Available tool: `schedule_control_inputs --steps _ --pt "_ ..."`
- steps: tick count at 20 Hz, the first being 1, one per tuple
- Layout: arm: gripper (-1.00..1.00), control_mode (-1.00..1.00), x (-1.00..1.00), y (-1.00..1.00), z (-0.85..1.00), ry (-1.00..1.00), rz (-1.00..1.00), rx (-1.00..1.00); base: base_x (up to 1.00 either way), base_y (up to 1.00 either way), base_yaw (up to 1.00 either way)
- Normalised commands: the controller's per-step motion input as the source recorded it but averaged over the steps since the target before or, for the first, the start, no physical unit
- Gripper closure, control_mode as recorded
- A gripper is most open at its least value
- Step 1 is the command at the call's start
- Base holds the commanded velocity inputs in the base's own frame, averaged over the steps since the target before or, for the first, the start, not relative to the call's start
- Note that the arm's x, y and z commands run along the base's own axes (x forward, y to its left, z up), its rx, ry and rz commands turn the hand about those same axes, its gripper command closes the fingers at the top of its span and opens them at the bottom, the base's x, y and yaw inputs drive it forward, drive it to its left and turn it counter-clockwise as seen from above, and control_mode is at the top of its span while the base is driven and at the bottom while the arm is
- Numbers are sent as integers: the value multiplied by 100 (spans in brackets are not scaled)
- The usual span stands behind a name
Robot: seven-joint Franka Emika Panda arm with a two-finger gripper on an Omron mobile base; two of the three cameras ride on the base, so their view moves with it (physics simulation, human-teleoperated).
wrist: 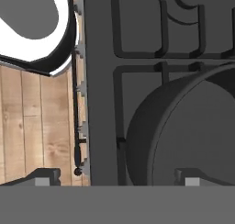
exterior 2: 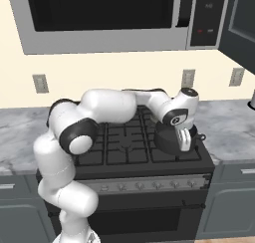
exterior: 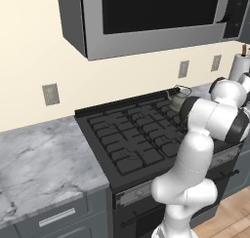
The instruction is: Pick the kettle from the cabinet and place it on a stove burner. Then pick the pot from the counter and place it on another stove burner. Finally, turn both burners on.
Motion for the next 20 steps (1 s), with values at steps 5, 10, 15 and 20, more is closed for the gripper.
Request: schedule_control_inputs --steps 5,10,15,20 --pt "-100 -100 -34 11 30 -8 0 0 0 0 0" --pt "-100 -100 -36 4 29 -9 0 0 0 0 0" --pt "-100 -100 -41 0 27 -9 0 0 0 0 0" --pt "-100 -100 -45 0 21 -11 0 0 0 0 0"
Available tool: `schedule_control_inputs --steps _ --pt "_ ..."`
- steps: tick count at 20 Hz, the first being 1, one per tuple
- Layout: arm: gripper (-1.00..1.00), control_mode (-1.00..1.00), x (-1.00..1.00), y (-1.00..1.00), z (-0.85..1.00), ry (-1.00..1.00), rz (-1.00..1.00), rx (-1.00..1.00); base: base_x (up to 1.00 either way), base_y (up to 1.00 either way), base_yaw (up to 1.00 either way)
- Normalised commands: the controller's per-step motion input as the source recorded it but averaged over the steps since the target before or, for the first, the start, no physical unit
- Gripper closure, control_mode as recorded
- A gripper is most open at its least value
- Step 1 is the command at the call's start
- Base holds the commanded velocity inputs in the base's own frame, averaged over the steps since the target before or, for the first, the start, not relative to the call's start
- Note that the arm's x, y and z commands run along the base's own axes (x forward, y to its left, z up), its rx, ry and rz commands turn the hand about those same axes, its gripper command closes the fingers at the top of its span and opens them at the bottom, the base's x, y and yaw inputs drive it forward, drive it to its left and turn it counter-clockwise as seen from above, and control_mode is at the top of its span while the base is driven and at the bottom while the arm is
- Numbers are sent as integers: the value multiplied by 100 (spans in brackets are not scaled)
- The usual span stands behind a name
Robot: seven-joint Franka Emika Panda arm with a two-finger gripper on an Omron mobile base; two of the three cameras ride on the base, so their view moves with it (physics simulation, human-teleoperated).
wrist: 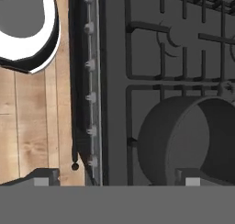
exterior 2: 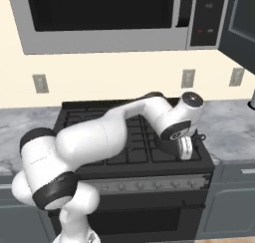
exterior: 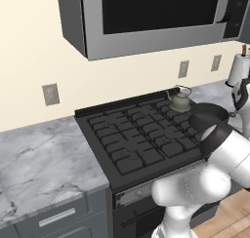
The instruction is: Pick the kettle from the cabinet and place it on a stove burner. Then pick the pot from the counter and place it on another stove burner. Finally, turn both burners on.
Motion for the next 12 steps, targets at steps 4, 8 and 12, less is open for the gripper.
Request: schedule_control_inputs --steps 4,8,12 --pt "-100 -100 -50 0 16 -12 0 0 0 0 0" --pt "-100 -100 -50 0 2 -4 0 0 0 0 0" --pt "-100 -100 -39 0 -3 0 0 2 0 0 0"
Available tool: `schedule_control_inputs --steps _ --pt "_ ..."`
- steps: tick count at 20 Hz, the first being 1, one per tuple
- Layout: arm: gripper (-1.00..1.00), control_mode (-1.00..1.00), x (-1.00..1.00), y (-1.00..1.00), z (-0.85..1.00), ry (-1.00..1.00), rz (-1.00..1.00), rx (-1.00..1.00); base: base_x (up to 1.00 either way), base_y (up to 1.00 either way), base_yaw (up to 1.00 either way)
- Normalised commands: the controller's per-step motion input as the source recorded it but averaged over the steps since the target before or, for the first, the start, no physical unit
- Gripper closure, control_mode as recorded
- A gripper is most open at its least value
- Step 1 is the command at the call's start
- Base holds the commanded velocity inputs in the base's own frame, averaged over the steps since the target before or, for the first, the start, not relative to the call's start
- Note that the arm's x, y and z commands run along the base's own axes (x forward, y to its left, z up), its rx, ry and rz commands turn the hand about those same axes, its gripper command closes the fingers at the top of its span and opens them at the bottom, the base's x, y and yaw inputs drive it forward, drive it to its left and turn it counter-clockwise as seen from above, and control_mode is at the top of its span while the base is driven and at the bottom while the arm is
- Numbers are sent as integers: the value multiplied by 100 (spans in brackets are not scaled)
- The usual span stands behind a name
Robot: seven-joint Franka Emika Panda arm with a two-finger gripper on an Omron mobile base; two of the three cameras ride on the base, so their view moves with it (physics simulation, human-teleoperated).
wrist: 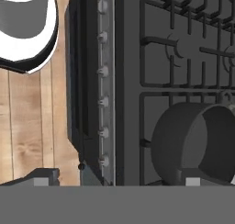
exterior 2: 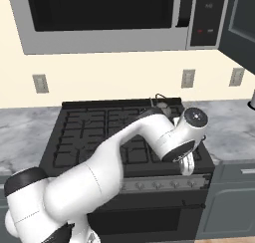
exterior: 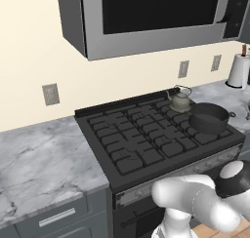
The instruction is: Pick the kettle from the cabinet and place it on a stove burner. Then pick the pot from the counter and place it on another stove burner. Finally, turn both burners on.
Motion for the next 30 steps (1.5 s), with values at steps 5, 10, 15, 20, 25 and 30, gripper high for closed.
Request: schedule_control_inputs --steps 5,10,15,20,25,30 --pt "-100 -100 -32 -8 0 0 -1 8 0 0 0" --pt "-100 -100 -32 -15 -9 -1 -5 12 0 0 0" --pt "-100 -100 -48 -21 -6 -4 -6 10 0 0 0" --pt "-100 -100 -25 -2 -15 -8 -12 19 0 0 0" --pt "-100 -100 -14 0 -16 -11 -14 20 0 0 0" --pt "-100 -100 -1 1 -14 -9 -13 17 0 0 0"
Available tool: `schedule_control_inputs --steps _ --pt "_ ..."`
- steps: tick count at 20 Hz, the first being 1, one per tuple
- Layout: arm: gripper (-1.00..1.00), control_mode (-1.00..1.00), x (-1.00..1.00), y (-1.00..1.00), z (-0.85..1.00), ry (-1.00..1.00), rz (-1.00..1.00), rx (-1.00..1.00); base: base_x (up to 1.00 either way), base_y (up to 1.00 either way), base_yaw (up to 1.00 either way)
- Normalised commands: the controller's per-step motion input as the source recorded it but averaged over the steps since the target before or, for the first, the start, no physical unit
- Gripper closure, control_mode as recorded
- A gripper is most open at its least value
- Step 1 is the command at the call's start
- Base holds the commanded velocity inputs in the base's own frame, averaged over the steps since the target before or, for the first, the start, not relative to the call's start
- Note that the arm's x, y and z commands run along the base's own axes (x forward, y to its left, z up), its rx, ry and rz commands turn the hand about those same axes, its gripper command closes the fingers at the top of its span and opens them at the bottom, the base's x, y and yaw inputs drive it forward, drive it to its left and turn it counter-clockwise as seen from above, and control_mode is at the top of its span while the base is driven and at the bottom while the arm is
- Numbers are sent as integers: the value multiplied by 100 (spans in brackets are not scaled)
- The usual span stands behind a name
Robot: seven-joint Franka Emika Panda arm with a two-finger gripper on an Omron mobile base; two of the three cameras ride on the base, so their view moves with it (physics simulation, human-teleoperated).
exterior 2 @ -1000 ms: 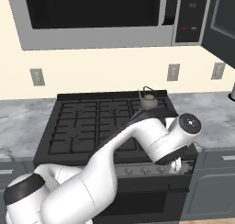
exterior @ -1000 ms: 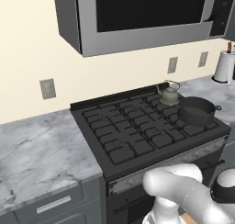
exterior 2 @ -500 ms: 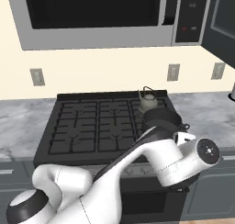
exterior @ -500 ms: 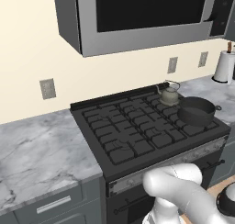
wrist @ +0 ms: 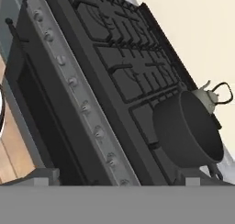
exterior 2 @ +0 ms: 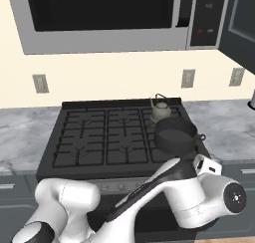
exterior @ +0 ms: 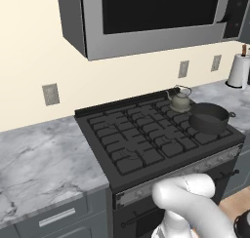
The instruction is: Pick the kettle from the cabinet and place it on a stove burner. Then pick the pot from the counter and place it on another stove burner. Finally, turn both burners on.
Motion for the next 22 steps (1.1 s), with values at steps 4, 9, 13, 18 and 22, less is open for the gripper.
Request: schedule_control_inputs --steps 4,9,13,18,22 --pt "-100 -100 0 1 -17 -6 -12 17 0 0 0" --pt "-100 -100 0 1 -16 -5 -13 17 0 0 0" --pt "-100 -100 0 6 -19 -4 -12 15 0 0 0" --pt "-100 -100 1 6 -15 3 -10 10 0 0 0" --pt "-100 -100 6 17 -15 7 -8 6 0 0 0"
